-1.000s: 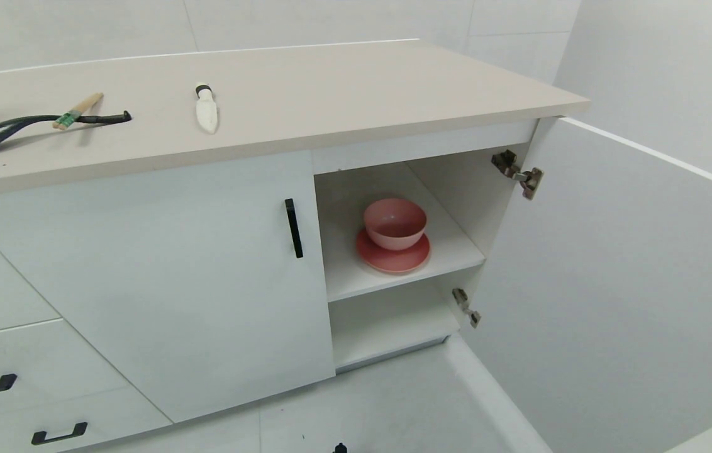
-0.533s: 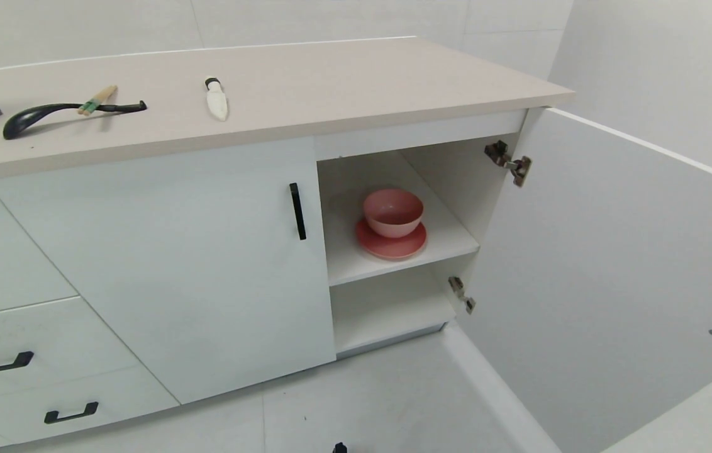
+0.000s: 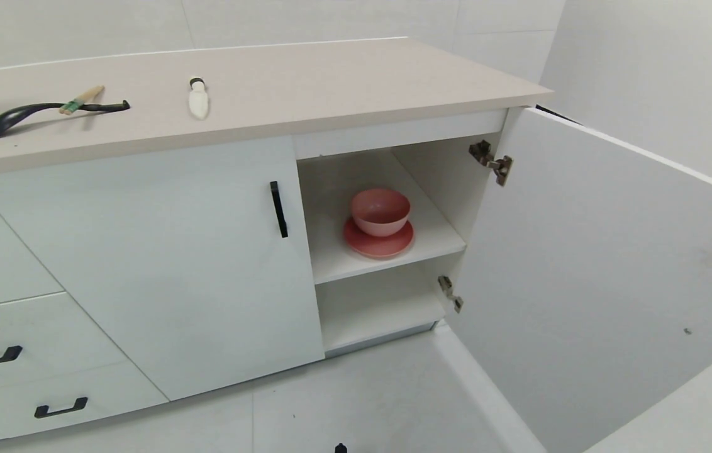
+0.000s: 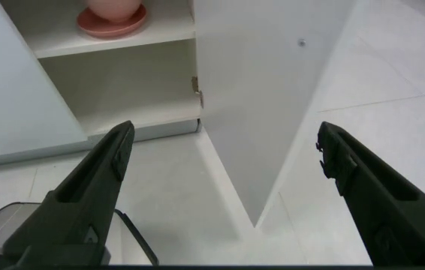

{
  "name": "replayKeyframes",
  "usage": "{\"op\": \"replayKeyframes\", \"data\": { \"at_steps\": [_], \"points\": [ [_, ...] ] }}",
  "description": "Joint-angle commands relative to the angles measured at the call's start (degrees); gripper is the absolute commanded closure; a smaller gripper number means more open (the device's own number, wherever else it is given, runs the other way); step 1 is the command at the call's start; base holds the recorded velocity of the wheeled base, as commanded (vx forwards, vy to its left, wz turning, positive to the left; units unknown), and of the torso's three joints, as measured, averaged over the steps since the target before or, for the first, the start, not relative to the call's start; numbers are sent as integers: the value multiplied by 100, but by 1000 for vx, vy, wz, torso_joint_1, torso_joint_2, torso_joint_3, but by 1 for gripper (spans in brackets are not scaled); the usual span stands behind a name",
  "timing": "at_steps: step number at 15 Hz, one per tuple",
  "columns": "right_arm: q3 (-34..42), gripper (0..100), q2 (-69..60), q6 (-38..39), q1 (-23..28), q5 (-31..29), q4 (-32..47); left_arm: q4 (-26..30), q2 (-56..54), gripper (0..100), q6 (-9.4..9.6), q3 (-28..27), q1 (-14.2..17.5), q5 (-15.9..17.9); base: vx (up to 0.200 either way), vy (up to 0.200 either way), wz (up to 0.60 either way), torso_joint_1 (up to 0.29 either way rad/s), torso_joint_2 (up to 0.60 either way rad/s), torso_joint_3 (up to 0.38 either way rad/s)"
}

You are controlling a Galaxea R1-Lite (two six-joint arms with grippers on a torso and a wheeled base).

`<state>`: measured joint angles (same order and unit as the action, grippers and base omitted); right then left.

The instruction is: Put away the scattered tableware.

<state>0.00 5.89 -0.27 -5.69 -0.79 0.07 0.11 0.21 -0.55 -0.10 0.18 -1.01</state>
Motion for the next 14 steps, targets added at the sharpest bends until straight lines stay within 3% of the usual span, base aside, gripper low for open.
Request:
{"op": "replayKeyframes", "data": {
  "at_steps": [1,8,11,14],
  "points": [
    [0,0,26,0,-2,0,1,7,-3,0,-7,1,-1,5,0,-200,0,2,2,7],
    [0,0,26,9,-2,44,1,-11,6,0,-59,10,-1,-22,-200,0,0,4,6,0],
    [0,0,26,9,-2,264,1,7,-3,0,20,1,-1,13,0,-200,0,-2,2,4],
    [0,0,26,9,-2,264,1,-2,-3,0,-33,10,-1,-13,0,-200,0,4,4,6]
  ]
}}
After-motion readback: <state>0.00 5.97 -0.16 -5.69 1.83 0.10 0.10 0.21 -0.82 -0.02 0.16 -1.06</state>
